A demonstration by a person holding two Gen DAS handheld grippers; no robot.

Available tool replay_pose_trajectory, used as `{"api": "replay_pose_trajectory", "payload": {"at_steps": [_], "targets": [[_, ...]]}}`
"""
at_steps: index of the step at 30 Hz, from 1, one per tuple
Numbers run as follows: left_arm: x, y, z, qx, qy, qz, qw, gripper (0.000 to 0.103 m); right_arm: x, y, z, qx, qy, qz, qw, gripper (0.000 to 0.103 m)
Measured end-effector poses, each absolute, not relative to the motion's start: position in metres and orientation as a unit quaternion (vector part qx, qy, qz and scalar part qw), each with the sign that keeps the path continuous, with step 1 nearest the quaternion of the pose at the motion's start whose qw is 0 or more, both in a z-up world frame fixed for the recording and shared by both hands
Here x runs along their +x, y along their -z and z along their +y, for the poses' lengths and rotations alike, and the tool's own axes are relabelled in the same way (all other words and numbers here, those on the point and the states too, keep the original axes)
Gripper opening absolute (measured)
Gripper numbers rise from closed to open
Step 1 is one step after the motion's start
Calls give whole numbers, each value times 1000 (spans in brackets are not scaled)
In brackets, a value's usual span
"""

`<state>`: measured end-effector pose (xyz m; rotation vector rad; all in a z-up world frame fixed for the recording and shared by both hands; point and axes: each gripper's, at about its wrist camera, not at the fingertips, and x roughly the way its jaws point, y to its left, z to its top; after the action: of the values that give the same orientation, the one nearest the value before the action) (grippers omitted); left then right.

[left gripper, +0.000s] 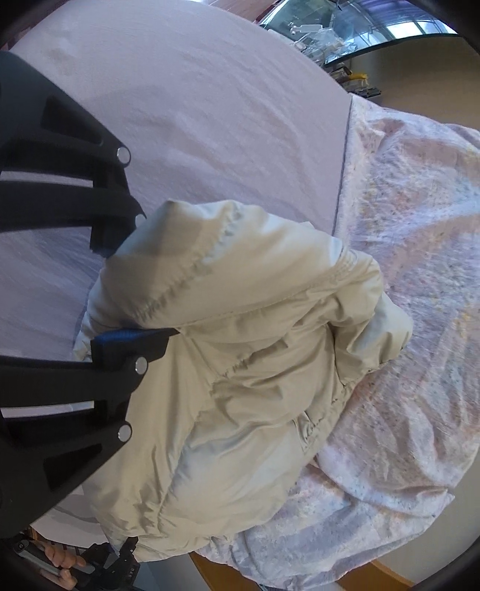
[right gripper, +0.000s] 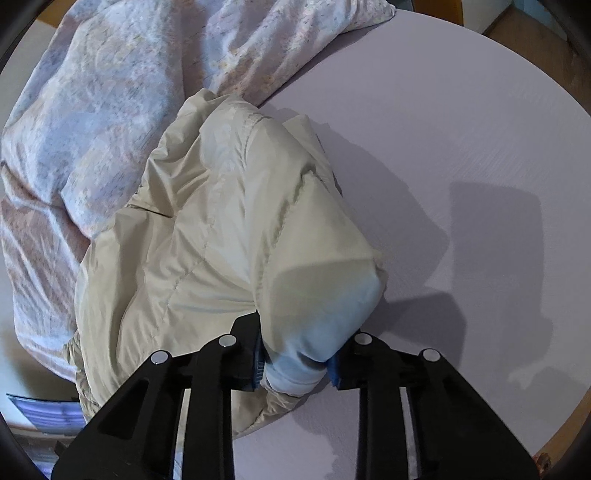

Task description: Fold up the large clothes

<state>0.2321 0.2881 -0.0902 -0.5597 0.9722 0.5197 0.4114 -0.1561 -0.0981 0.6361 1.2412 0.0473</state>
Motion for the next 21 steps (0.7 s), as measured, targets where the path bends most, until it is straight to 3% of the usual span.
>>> {"api": "replay_pose_trajectory", "payload": {"at_steps": [17, 21], "targets": [[103, 81, 281, -261, -269, 469, 800, 29, 313, 104, -147, 278, -91, 620, 728, 26], [94, 85, 277, -255, -277, 473, 796, 33, 305, 100, -146, 245, -99, 621, 738, 34]]}}
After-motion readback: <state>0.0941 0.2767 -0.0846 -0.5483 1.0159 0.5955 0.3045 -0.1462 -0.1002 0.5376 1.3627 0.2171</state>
